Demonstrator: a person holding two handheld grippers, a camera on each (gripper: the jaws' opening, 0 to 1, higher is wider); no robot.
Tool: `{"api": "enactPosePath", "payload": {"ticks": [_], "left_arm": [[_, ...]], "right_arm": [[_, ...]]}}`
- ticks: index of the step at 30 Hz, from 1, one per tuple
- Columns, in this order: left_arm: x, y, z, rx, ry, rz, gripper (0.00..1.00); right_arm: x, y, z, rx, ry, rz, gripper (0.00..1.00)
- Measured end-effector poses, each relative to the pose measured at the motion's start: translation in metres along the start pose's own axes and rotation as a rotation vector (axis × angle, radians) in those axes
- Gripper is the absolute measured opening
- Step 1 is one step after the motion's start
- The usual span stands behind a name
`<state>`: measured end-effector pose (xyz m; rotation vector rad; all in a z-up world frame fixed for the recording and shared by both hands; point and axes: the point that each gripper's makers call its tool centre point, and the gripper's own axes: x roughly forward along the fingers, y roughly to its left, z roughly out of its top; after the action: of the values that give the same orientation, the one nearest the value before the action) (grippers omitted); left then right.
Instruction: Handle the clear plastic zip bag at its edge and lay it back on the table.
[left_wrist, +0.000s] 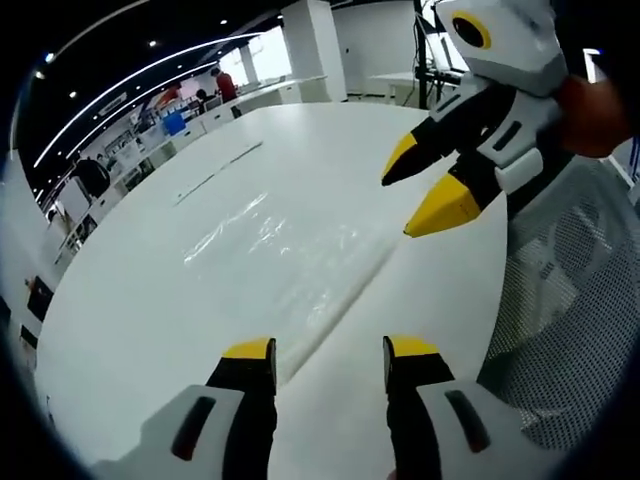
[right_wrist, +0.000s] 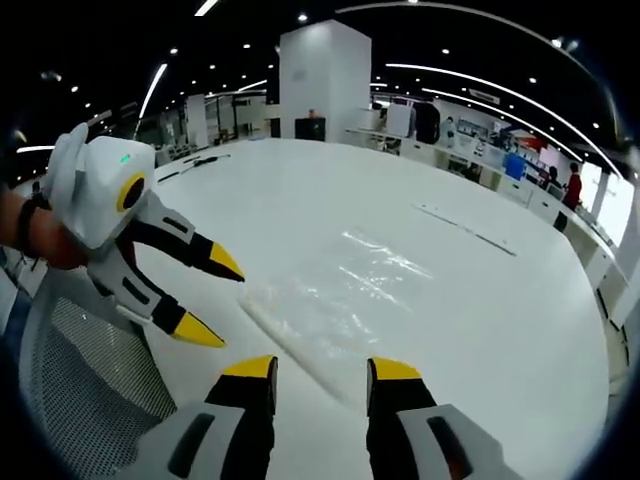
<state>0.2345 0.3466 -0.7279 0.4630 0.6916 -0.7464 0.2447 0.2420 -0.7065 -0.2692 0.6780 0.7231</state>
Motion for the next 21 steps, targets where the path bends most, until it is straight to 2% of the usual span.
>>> {"api": "enactPosePath", "payload": {"ticks": [2, 9, 13, 21], "left_arm": [[0.0, 0.007, -0.004, -0.013, 0.002, 0.007, 0.43], [-0.009, 0.014, -0.018, -0.034, 0.015, 0.026, 0.47], [-0.014, 0.018, -0.015, -0.031, -0.028, 0.043, 0.53], [-0.025, 0.022, -0.016, -0.072, -0.051, 0.042, 0.57]], "right_arm": [[-0.002, -0.002, -0.001, 0.013, -0.003, -0.005, 0.36], [-0.006, -0.012, -0.008, 0.042, -0.003, -0.01, 0.42], [-0.012, -0.019, -0.012, 0.074, -0.02, -0.032, 0.44], [-0.019, -0.022, -0.015, 0.101, -0.034, -0.036, 0.52]]}}
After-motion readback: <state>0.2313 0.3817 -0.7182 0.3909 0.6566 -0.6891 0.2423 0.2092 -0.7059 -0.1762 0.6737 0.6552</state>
